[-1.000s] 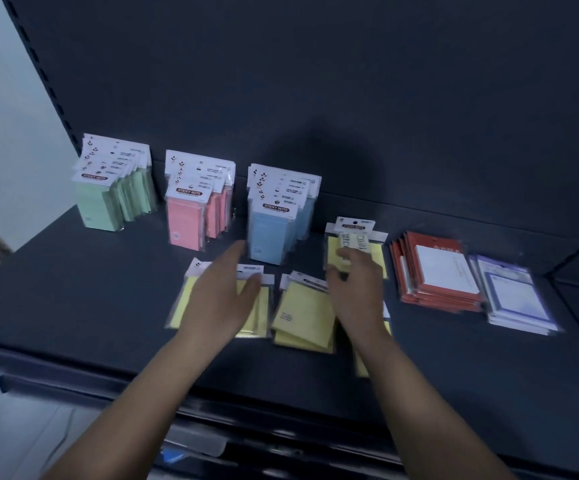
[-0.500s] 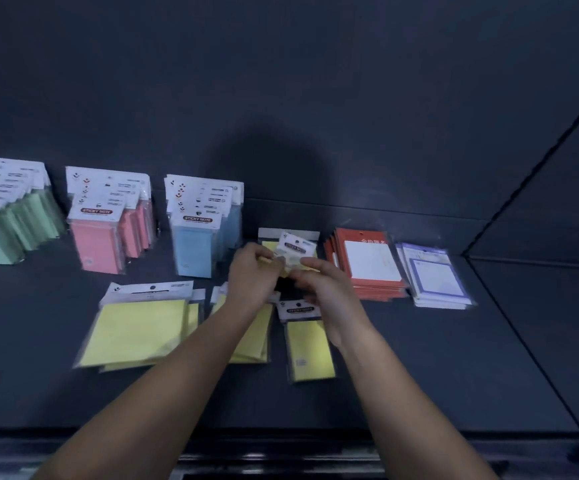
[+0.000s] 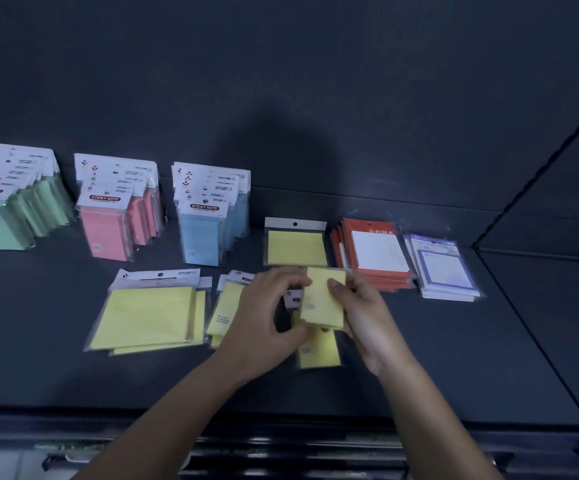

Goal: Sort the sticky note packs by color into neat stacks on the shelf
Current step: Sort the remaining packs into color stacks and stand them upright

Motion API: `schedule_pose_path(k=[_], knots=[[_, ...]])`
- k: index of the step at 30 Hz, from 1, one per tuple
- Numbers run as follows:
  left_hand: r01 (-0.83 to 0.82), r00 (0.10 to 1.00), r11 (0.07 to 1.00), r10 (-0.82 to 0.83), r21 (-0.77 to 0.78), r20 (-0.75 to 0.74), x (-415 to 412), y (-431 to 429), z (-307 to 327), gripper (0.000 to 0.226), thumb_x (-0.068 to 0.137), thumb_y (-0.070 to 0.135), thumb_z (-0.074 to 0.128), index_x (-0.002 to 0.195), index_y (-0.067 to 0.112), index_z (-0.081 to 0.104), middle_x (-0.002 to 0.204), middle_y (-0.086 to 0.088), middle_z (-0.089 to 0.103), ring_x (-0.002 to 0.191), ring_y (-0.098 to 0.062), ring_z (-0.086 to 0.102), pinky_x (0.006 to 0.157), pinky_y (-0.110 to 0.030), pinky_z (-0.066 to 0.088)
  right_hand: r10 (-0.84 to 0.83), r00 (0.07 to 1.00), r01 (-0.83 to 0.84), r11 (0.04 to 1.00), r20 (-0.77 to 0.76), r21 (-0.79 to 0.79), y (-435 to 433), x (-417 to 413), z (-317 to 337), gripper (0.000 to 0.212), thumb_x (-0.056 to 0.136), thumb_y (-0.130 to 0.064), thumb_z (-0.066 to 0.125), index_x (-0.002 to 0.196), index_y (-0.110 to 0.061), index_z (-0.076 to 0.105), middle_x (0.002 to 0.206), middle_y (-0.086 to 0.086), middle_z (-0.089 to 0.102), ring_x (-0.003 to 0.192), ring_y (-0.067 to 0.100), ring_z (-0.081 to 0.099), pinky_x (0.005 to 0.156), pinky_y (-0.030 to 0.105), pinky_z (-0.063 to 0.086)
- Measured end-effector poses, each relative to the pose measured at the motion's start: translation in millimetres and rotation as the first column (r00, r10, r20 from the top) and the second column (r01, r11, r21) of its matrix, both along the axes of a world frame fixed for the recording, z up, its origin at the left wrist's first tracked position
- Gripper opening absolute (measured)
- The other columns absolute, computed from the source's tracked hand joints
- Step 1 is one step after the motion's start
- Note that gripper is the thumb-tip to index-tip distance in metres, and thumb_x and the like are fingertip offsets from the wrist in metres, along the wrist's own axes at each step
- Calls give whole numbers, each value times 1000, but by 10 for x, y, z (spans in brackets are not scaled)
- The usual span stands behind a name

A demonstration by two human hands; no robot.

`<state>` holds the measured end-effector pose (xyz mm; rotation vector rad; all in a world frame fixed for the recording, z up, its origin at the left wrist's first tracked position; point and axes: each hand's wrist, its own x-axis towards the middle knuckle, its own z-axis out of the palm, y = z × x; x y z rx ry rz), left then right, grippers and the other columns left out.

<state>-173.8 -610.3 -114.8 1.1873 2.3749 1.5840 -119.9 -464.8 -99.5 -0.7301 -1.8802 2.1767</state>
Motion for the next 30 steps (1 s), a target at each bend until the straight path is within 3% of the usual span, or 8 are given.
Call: schedule_pose_path(k=[6,8,11,16,20,22,25,30], knots=[[-129,970,908,31,-399,-242,39,-55,-190,65,72,62,36,120,23,56,121,11,54,121,-9,40,101,-21,17,-8,995,-54,811,104,583,-14,87,-213,29,86,-18,64,111,-21,50,78,-5,50,68,8,48,58,12,37],[-155,945,904,19,-398,-325,61,-54,-195,60,75,60,37,116,22,59,118,8,56,118,-12,42,103,-26,17,-56,985,-83,677,164,731,-39,94,-225,29,87,-26,63,112,-16,53,90,-4,48,75,8,45,59,15,35],[-150,940,898,0,-413,-342,56,-25,-181,58,74,58,36,111,21,60,114,8,55,114,-14,44,103,-30,21,-81,953,-175,634,290,753,-25,106,-197,45,86,-37,63,121,-12,50,114,1,43,93,16,50,75,25,39],[-217,972,902,166,-374,-164,-225,91,-119,47,74,41,58,110,12,62,113,-3,59,109,-22,52,92,-32,38,-34,993,-79,544,116,836,-25,-52,-71,47,90,-20,56,135,-11,42,133,4,46,124,17,37,99,21,29],[-301,950,757,294,-580,-109,-589,240,-40,55,80,38,62,126,12,47,125,-7,53,118,-28,46,98,-38,38,88,975,-202,743,206,638,-58,-356,57,57,92,-12,49,144,-5,28,149,8,34,136,19,31,103,19,24],[-173,941,770,314,-614,128,-711,302,36,60,77,41,62,127,14,44,125,-6,53,118,-27,47,97,-36,40,122,950,-281,741,289,610,-60,-467,62,55,91,-8,47,142,0,28,146,13,35,134,23,33,98,20,28],[-82,838,896,299,-437,456,-807,394,143,61,83,30,64,134,11,39,118,-4,48,106,-17,48,83,-24,38,109,926,-340,652,361,677,-62,-539,31,41,89,-2,45,128,8,40,135,21,44,123,31,41,98,32,33],[-340,621,925,358,-172,698,-937,499,137,39,83,12,65,119,6,53,111,-11,55,95,-18,49,70,-24,41,91,938,-313,637,335,704,-17,-536,28,36,88,-3,46,123,6,46,119,22,55,104,31,54,87,39,45]])
